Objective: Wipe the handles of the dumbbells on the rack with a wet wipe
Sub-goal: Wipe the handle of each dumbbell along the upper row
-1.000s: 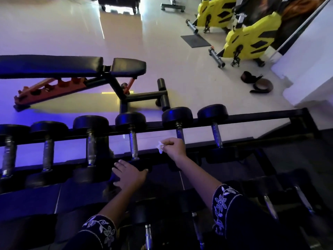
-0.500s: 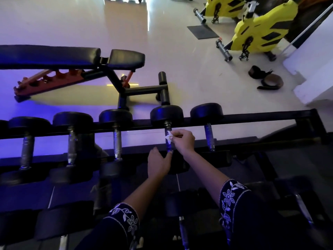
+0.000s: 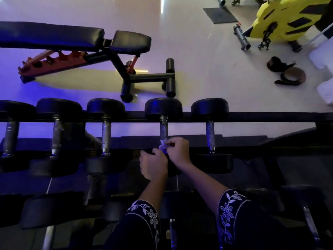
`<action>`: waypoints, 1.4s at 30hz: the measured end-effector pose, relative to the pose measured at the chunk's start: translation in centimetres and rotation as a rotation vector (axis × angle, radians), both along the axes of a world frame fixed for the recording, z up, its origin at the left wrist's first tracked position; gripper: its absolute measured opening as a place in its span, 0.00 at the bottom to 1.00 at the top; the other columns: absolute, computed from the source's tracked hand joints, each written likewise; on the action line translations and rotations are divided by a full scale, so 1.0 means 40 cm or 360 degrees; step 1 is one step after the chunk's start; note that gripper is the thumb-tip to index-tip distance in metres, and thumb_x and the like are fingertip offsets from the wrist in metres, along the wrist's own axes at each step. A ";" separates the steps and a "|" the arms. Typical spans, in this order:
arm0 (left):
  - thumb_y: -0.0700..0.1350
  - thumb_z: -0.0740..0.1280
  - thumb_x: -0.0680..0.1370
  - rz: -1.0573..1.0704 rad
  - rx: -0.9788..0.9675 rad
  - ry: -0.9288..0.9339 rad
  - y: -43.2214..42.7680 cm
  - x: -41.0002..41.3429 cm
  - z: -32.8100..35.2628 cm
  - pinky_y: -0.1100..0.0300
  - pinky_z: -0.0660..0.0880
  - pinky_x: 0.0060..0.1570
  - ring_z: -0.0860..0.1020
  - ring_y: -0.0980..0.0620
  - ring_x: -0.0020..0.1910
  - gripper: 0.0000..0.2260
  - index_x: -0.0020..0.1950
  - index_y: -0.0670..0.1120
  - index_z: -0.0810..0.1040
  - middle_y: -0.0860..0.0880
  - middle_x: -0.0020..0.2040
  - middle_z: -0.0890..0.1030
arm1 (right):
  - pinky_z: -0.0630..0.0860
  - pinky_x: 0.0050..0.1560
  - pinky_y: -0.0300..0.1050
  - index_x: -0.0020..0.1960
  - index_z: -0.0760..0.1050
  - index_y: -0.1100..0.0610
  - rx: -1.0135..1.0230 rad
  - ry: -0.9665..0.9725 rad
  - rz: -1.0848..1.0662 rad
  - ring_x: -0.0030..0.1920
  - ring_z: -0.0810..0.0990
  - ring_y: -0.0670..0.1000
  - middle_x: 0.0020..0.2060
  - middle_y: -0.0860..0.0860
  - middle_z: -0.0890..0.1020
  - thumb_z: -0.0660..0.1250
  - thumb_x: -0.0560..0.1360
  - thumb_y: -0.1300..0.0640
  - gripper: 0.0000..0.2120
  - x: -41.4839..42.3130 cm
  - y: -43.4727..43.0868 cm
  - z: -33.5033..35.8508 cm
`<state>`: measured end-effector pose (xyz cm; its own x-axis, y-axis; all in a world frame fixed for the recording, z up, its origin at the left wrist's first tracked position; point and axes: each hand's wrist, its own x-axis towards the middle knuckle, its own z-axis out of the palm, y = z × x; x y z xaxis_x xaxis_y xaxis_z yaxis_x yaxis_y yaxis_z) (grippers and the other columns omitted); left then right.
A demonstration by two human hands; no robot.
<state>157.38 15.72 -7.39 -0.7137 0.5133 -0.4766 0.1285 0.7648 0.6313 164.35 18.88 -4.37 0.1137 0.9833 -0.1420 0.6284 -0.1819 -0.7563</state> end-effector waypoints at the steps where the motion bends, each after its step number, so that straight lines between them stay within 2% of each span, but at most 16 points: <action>1: 0.55 0.55 0.73 0.0005 0.0010 0.0006 -0.001 0.001 0.000 0.44 0.72 0.59 0.76 0.37 0.59 0.27 0.66 0.43 0.73 0.39 0.61 0.78 | 0.74 0.40 0.31 0.41 0.84 0.62 0.0023 0.0007 -0.0044 0.39 0.81 0.48 0.38 0.56 0.85 0.73 0.66 0.65 0.04 -0.005 0.018 -0.002; 3: 0.57 0.53 0.70 0.0033 0.0031 0.0005 -0.001 0.004 -0.003 0.44 0.73 0.59 0.76 0.38 0.58 0.30 0.67 0.44 0.73 0.40 0.62 0.78 | 0.79 0.44 0.43 0.40 0.84 0.61 0.0088 -0.0015 -0.0089 0.40 0.82 0.52 0.37 0.56 0.85 0.72 0.66 0.64 0.04 -0.016 0.063 -0.001; 5: 0.57 0.51 0.70 0.0050 0.0031 0.0030 -0.005 0.007 -0.005 0.44 0.73 0.60 0.76 0.39 0.59 0.30 0.67 0.45 0.74 0.41 0.62 0.77 | 0.79 0.45 0.46 0.40 0.84 0.60 0.0121 0.0001 -0.0123 0.40 0.83 0.53 0.36 0.55 0.85 0.71 0.66 0.64 0.04 -0.024 0.111 0.003; 10: 0.58 0.49 0.68 0.0081 0.0008 0.0024 -0.008 0.010 -0.005 0.43 0.75 0.56 0.78 0.42 0.55 0.29 0.60 0.49 0.77 0.45 0.58 0.79 | 0.79 0.44 0.44 0.39 0.84 0.60 0.0128 0.0031 -0.0124 0.39 0.82 0.52 0.36 0.55 0.84 0.72 0.66 0.64 0.03 -0.023 0.105 -0.016; 15: 0.57 0.51 0.68 0.0070 -0.0041 0.0047 -0.003 0.016 0.006 0.43 0.74 0.56 0.77 0.41 0.57 0.28 0.61 0.50 0.79 0.45 0.60 0.78 | 0.72 0.38 0.24 0.39 0.84 0.61 0.0017 0.0104 -0.0045 0.36 0.81 0.44 0.36 0.53 0.85 0.73 0.66 0.69 0.05 -0.003 0.024 -0.034; 16: 0.56 0.51 0.69 0.0071 -0.0043 0.0051 -0.003 0.017 0.007 0.43 0.74 0.56 0.77 0.41 0.57 0.28 0.62 0.50 0.79 0.46 0.61 0.78 | 0.71 0.37 0.24 0.38 0.84 0.62 0.0017 0.0113 -0.0075 0.35 0.81 0.44 0.35 0.53 0.85 0.74 0.65 0.68 0.03 -0.004 0.036 -0.029; 18: 0.57 0.50 0.68 0.0070 -0.0049 0.0069 -0.004 0.019 0.003 0.43 0.74 0.56 0.77 0.42 0.56 0.28 0.60 0.49 0.79 0.46 0.60 0.79 | 0.73 0.38 0.32 0.36 0.83 0.61 0.0063 0.0113 -0.0142 0.35 0.81 0.48 0.34 0.54 0.84 0.73 0.65 0.67 0.02 -0.012 0.079 -0.012; 20: 0.58 0.48 0.67 0.0079 -0.0051 0.0087 -0.007 0.021 0.000 0.44 0.75 0.55 0.78 0.42 0.54 0.30 0.58 0.49 0.80 0.46 0.58 0.79 | 0.75 0.41 0.39 0.36 0.83 0.61 0.0133 0.0130 -0.0183 0.37 0.82 0.51 0.34 0.55 0.84 0.71 0.65 0.68 0.04 -0.024 0.126 -0.001; 23: 0.59 0.48 0.67 0.0097 -0.0048 0.0083 -0.005 0.022 -0.004 0.45 0.76 0.53 0.78 0.43 0.52 0.29 0.56 0.50 0.80 0.47 0.56 0.80 | 0.78 0.44 0.44 0.38 0.83 0.60 0.0151 0.0168 -0.0226 0.39 0.82 0.52 0.35 0.54 0.84 0.69 0.66 0.67 0.06 -0.031 0.156 -0.004; 27: 0.58 0.49 0.68 0.0087 -0.0048 0.0075 -0.003 0.024 -0.003 0.45 0.76 0.53 0.78 0.45 0.51 0.28 0.56 0.49 0.80 0.47 0.56 0.80 | 0.78 0.43 0.39 0.39 0.84 0.59 0.0131 0.0133 -0.0123 0.38 0.82 0.48 0.37 0.53 0.85 0.73 0.66 0.66 0.04 -0.010 0.078 -0.033; 30: 0.57 0.51 0.69 0.0093 -0.0068 0.0083 -0.002 0.021 -0.002 0.46 0.76 0.53 0.78 0.43 0.52 0.26 0.56 0.49 0.80 0.46 0.57 0.80 | 0.77 0.40 0.31 0.40 0.84 0.63 0.0066 0.0195 -0.0052 0.33 0.79 0.37 0.37 0.53 0.85 0.70 0.66 0.71 0.06 0.007 0.022 -0.024; 31: 0.57 0.51 0.69 0.0097 -0.0068 0.0094 -0.003 0.021 -0.002 0.46 0.76 0.53 0.78 0.43 0.52 0.26 0.56 0.49 0.81 0.46 0.56 0.80 | 0.75 0.39 0.28 0.40 0.83 0.63 0.0080 0.0219 -0.0069 0.32 0.79 0.36 0.36 0.53 0.85 0.70 0.66 0.71 0.06 0.008 0.030 -0.020; 34: 0.58 0.50 0.68 0.0109 -0.0041 0.0113 -0.004 0.023 -0.002 0.46 0.76 0.52 0.78 0.44 0.50 0.27 0.54 0.48 0.81 0.47 0.54 0.80 | 0.75 0.39 0.38 0.39 0.84 0.60 0.0188 0.0177 -0.0197 0.37 0.82 0.47 0.35 0.53 0.85 0.72 0.67 0.66 0.04 -0.011 0.109 -0.003; 35: 0.58 0.50 0.68 0.0118 -0.0029 0.0113 -0.005 0.025 -0.002 0.46 0.76 0.51 0.78 0.44 0.49 0.27 0.54 0.48 0.81 0.47 0.53 0.80 | 0.73 0.38 0.38 0.40 0.84 0.59 0.0168 0.0169 -0.0239 0.37 0.81 0.50 0.36 0.54 0.85 0.72 0.67 0.65 0.04 -0.017 0.143 0.005; 38: 0.57 0.52 0.69 0.0117 -0.0001 0.0122 -0.005 0.027 0.002 0.49 0.76 0.49 0.78 0.45 0.47 0.23 0.50 0.49 0.81 0.48 0.51 0.80 | 0.69 0.39 0.36 0.42 0.84 0.59 0.0089 0.0158 -0.0308 0.38 0.80 0.49 0.37 0.54 0.85 0.72 0.67 0.64 0.05 -0.022 0.181 0.012; 42: 0.56 0.54 0.71 0.0109 0.0010 0.0121 -0.007 0.025 0.002 0.51 0.75 0.48 0.78 0.46 0.46 0.19 0.49 0.50 0.81 0.48 0.49 0.80 | 0.77 0.43 0.36 0.40 0.84 0.59 0.0111 0.0169 -0.0111 0.38 0.82 0.47 0.36 0.52 0.85 0.73 0.65 0.66 0.05 0.003 0.064 -0.021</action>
